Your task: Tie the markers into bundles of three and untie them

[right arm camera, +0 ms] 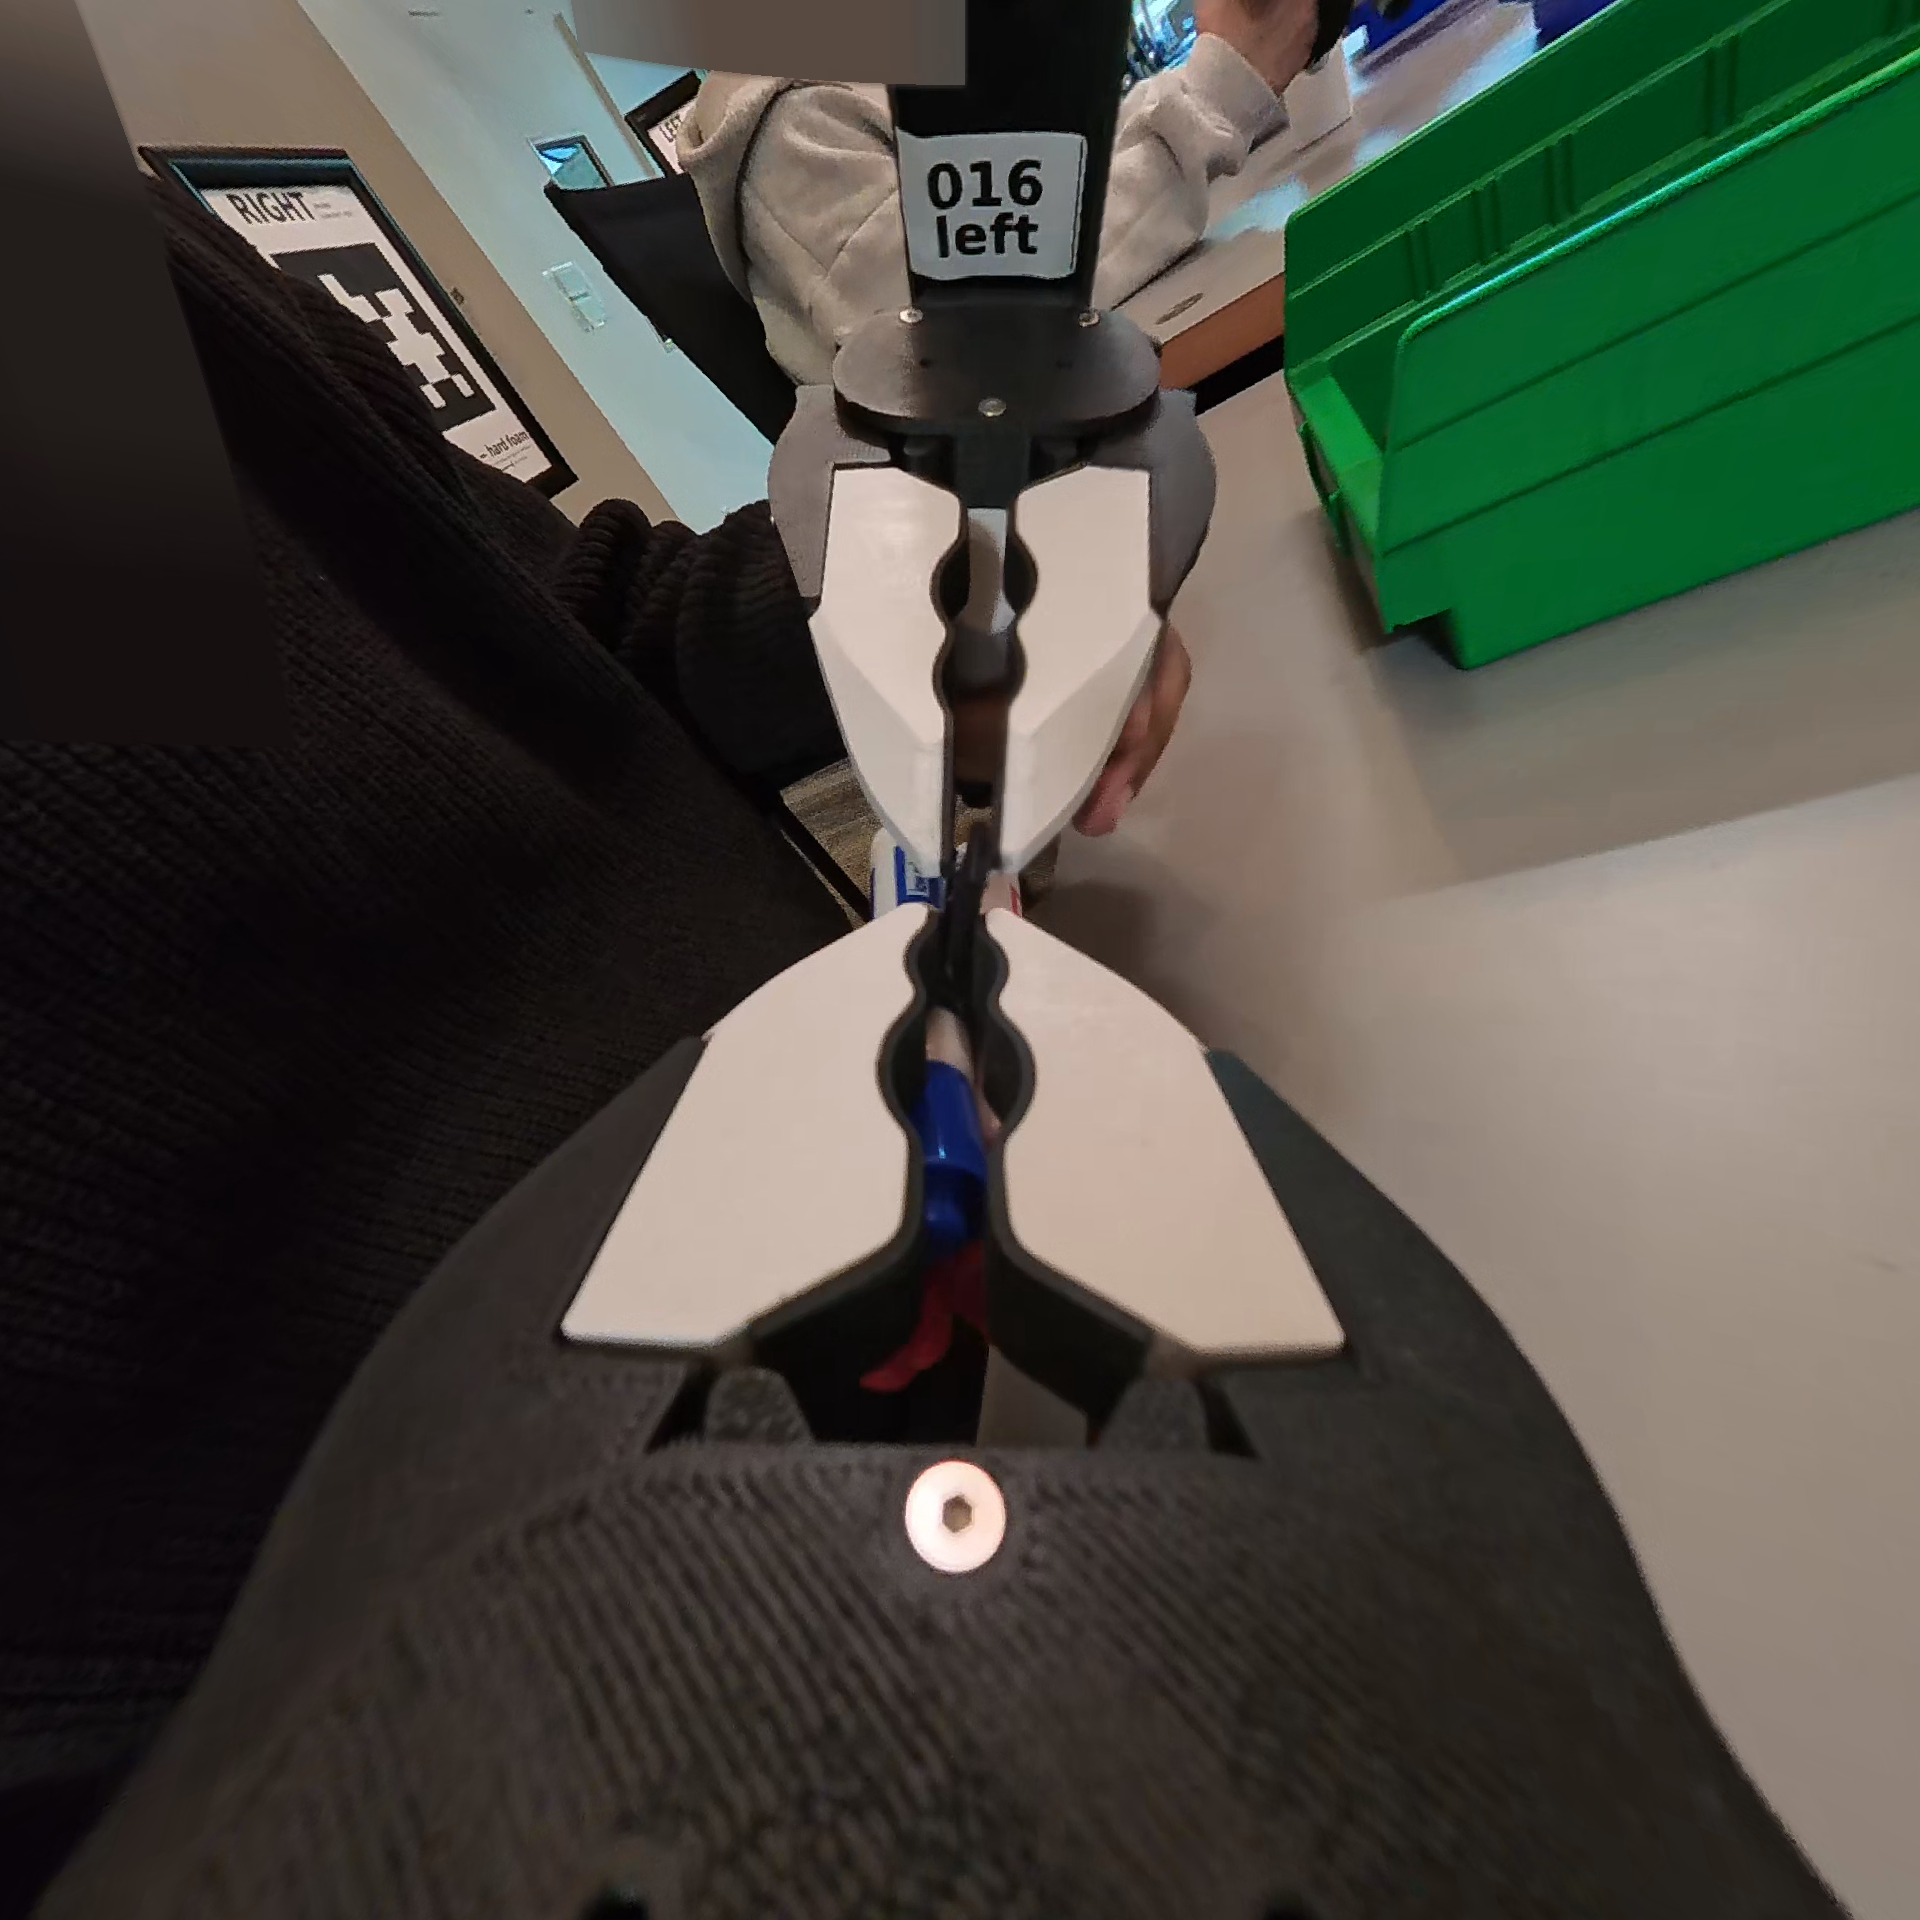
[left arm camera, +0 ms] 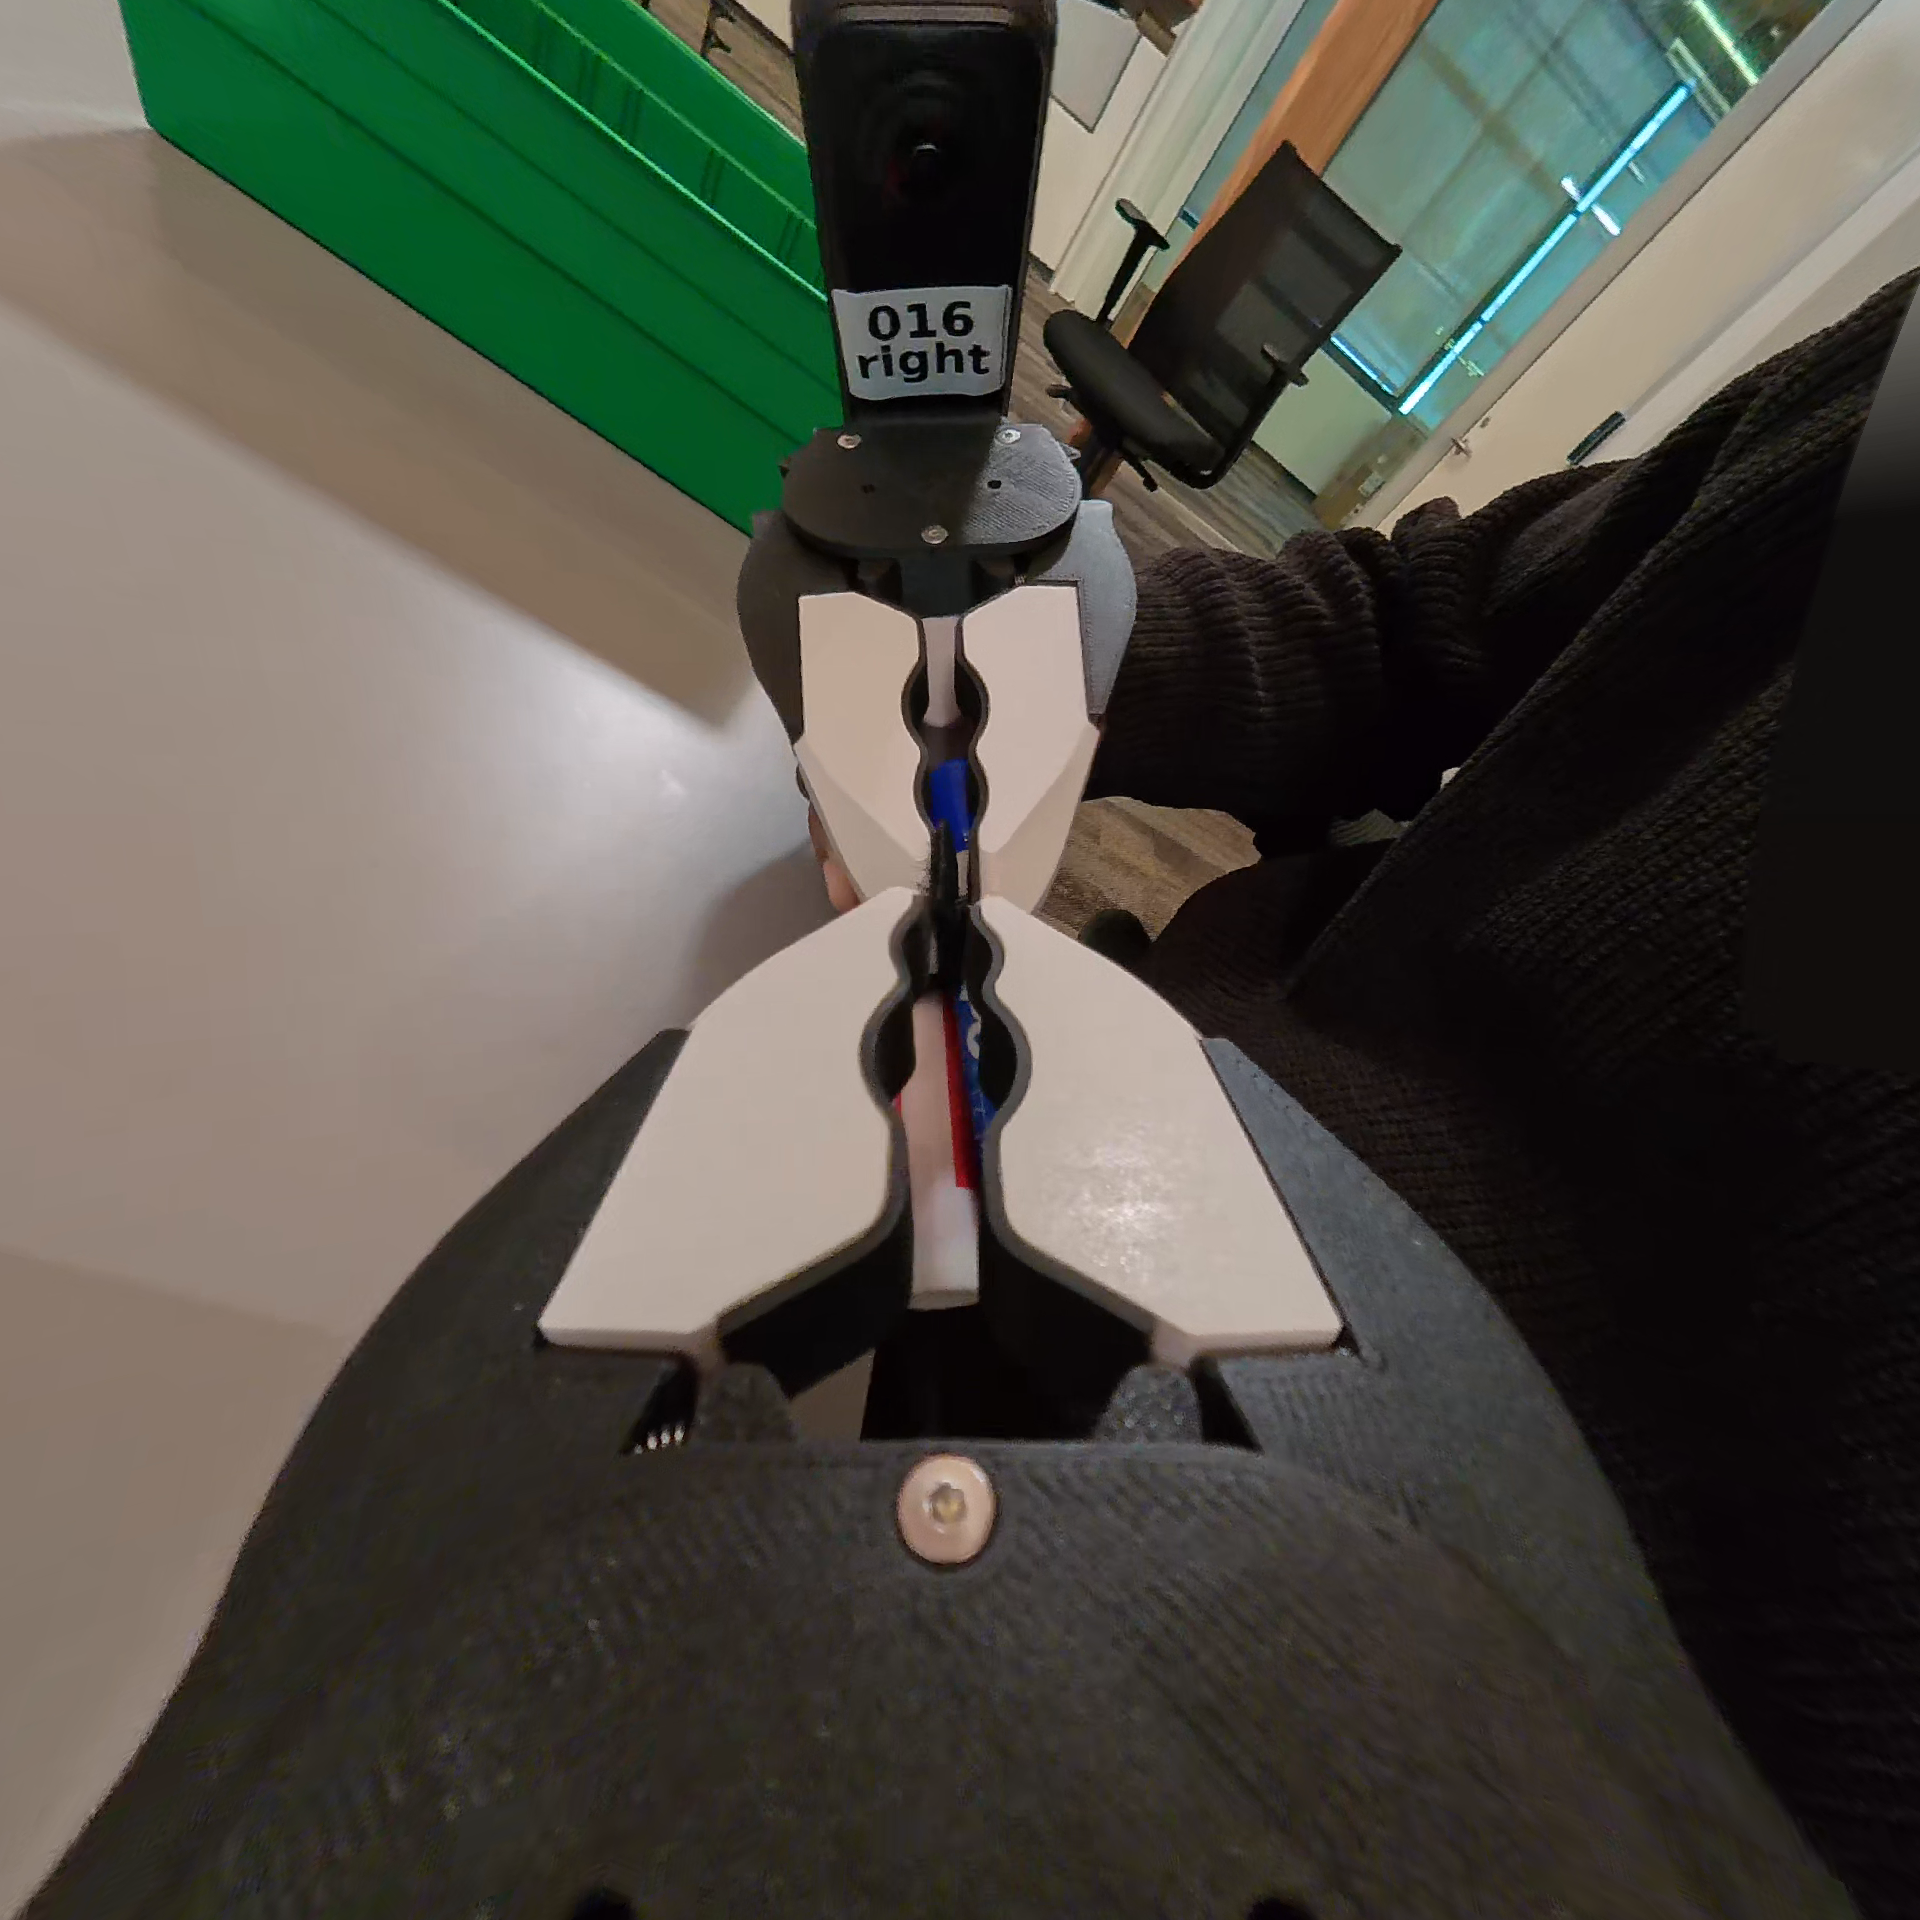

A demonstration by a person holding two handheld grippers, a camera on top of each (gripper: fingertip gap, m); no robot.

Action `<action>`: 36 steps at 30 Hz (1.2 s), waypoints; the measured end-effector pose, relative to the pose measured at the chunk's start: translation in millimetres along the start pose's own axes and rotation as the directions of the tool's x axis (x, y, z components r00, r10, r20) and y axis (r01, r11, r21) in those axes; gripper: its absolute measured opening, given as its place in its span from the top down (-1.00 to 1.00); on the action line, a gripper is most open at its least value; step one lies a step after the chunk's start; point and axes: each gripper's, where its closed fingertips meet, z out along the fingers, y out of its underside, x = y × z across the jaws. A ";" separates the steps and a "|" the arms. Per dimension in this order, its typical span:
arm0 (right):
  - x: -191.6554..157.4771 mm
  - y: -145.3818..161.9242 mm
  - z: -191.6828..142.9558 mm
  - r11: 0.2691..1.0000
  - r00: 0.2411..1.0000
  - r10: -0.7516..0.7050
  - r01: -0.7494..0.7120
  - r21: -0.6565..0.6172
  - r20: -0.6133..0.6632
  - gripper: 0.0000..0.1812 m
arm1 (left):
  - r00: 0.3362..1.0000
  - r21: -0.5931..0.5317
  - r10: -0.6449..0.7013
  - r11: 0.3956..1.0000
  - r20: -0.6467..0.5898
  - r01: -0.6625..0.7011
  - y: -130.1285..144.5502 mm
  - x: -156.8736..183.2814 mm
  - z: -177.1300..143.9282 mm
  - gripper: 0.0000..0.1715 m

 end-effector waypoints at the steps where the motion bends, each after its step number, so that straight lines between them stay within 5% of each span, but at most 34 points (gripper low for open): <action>1: -0.6 -0.1 0.1 1.000 1.000 0.002 -0.002 0.001 0.004 0.95 | 1.000 0.000 0.000 1.000 -0.007 0.000 -0.1 1.3 0.2 0.93; 26: 7.6 -1.5 -0.8 0.994 0.995 0.096 -0.097 0.055 0.021 0.89 | 0.999 -0.030 -0.022 0.999 0.033 0.023 0.7 -3.4 -0.2 0.96; 36: 29.8 4.0 -8.1 0.990 0.987 0.137 -0.134 0.040 -0.080 0.84 | 0.991 -0.081 -0.046 0.995 0.127 0.056 12.7 -22.5 1.1 0.97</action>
